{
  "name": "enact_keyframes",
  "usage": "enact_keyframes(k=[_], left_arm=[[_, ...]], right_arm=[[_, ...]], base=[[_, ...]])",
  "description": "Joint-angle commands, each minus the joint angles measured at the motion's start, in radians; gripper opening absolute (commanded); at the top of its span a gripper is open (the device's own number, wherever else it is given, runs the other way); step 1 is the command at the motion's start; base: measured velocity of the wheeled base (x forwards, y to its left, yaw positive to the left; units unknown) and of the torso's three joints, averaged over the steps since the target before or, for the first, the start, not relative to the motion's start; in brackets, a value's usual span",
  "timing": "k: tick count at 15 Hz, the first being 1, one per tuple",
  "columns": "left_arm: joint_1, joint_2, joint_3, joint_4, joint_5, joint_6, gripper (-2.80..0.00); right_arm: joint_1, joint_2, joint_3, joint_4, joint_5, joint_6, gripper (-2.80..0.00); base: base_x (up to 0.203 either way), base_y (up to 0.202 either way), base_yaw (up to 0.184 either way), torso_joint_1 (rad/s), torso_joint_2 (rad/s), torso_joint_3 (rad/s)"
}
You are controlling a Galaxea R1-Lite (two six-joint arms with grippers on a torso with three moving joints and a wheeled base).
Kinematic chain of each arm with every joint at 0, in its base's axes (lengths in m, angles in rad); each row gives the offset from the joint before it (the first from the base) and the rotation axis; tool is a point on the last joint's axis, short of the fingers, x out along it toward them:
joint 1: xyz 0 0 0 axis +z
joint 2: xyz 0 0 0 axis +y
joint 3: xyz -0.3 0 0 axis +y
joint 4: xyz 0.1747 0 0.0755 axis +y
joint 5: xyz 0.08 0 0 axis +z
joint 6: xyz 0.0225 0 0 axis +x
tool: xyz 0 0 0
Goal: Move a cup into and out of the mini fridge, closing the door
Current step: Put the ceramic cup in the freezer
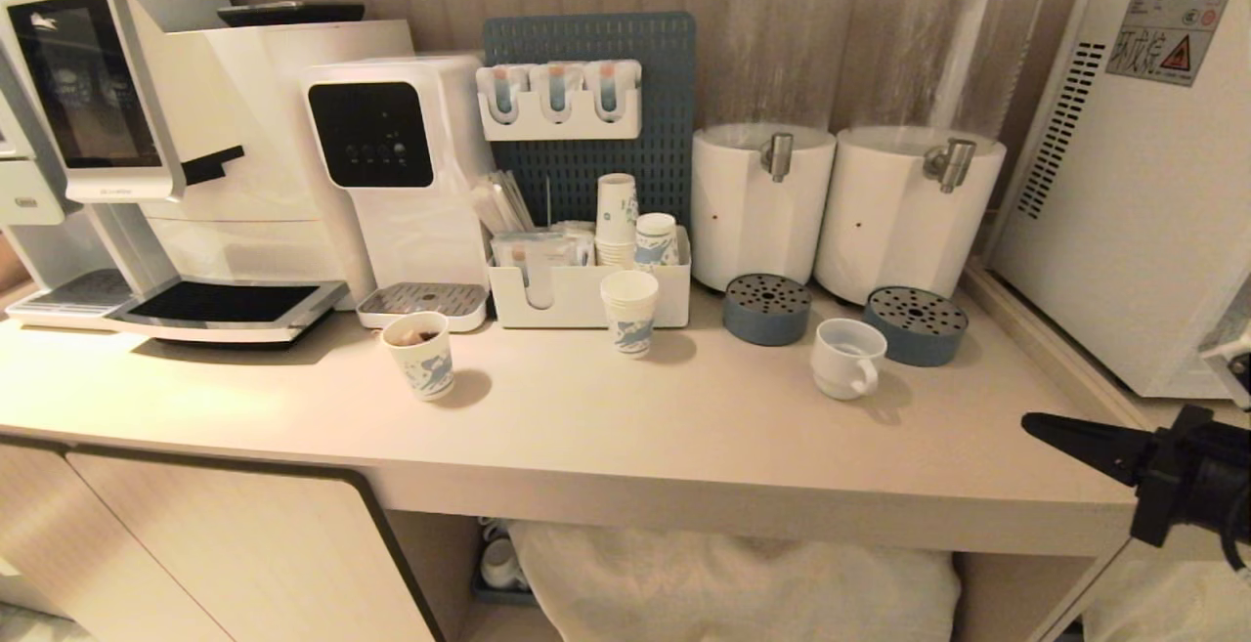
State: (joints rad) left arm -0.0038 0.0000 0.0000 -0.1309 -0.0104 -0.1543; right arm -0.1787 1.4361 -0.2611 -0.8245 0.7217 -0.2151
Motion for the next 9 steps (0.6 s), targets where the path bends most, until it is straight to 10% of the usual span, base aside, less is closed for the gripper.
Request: enact_keyframes(k=[1, 7, 8, 9], left_arm=[[0.001, -0.005, 0.04, -0.001, 0.0, -0.001, -2.8], [0.001, -0.005, 0.04, -0.001, 0.0, -0.001, -2.8], [0.001, -0.005, 0.04, -0.001, 0.0, -0.001, -2.8], [0.001, -0.005, 0.04, -0.001, 0.0, -0.001, -2.8]], right_arm=[[0.011, 0.232, 0.032, -0.266, -0.025, -0.004, -2.8], [0.087, 0.641, 0.04, -0.675, -0.109, -0.021, -2.8], [0.112, 0.672, 0.03, -0.698, -0.136, -0.031, -0.97], [0.133, 0.69, 0.028, -0.705, -0.146, -0.036, 0.0]], base=[[0.0, 0.0, 0.0, 0.0, 0.0, 0.0], [0.0, 0.0, 0.0, 0.0, 0.0, 0.0], [0.0, 0.0, 0.0, 0.0, 0.0, 0.0], [0.0, 0.0, 0.0, 0.0, 0.0, 0.0]])
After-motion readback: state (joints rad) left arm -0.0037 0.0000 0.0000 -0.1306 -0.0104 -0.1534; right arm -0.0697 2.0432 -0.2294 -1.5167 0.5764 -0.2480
